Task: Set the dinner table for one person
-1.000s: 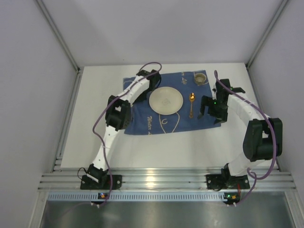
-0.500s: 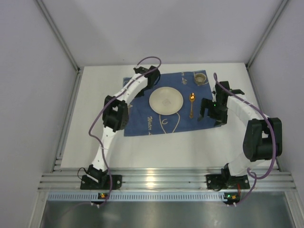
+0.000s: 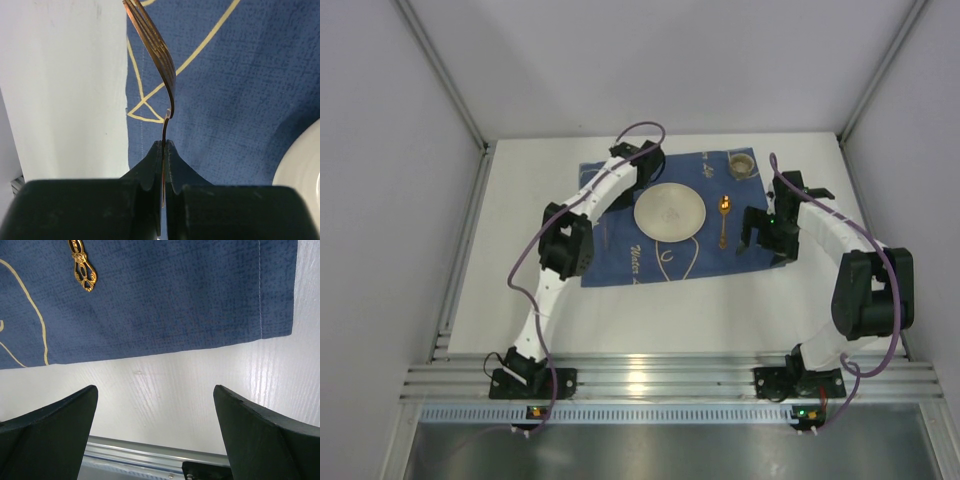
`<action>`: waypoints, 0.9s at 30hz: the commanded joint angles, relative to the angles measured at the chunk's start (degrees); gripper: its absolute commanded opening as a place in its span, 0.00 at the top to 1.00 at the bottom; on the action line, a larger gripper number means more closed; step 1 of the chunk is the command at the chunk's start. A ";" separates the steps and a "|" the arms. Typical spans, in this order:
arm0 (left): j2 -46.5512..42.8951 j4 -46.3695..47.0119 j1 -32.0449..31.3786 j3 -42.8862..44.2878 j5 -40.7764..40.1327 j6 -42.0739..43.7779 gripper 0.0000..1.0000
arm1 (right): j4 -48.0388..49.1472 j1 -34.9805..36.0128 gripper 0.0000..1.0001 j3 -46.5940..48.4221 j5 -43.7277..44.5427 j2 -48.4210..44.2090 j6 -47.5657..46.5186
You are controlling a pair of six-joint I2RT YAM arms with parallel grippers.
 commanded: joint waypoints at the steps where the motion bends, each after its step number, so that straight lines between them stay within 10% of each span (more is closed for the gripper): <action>1: 3.05 -5.30 0.03 -0.05 1.04 -0.79 1.00 | 1.33 0.59 0.00 0.02 0.26 -0.61 -0.39; 7: 5.17 -4.68 0.12 -0.31 -0.89 -1.05 1.00 | 1.16 0.68 0.00 0.11 0.35 -0.69 -0.39; 16: 3.51 -1.87 0.12 -1.45 0.95 -0.35 0.26 | 0.81 0.59 0.00 0.64 0.88 -0.34 -0.39; 27: -10.10 5.94 -0.59 -5.66 4.21 2.55 0.21 | -0.25 1.29 0.00 5.47 1.67 0.54 0.93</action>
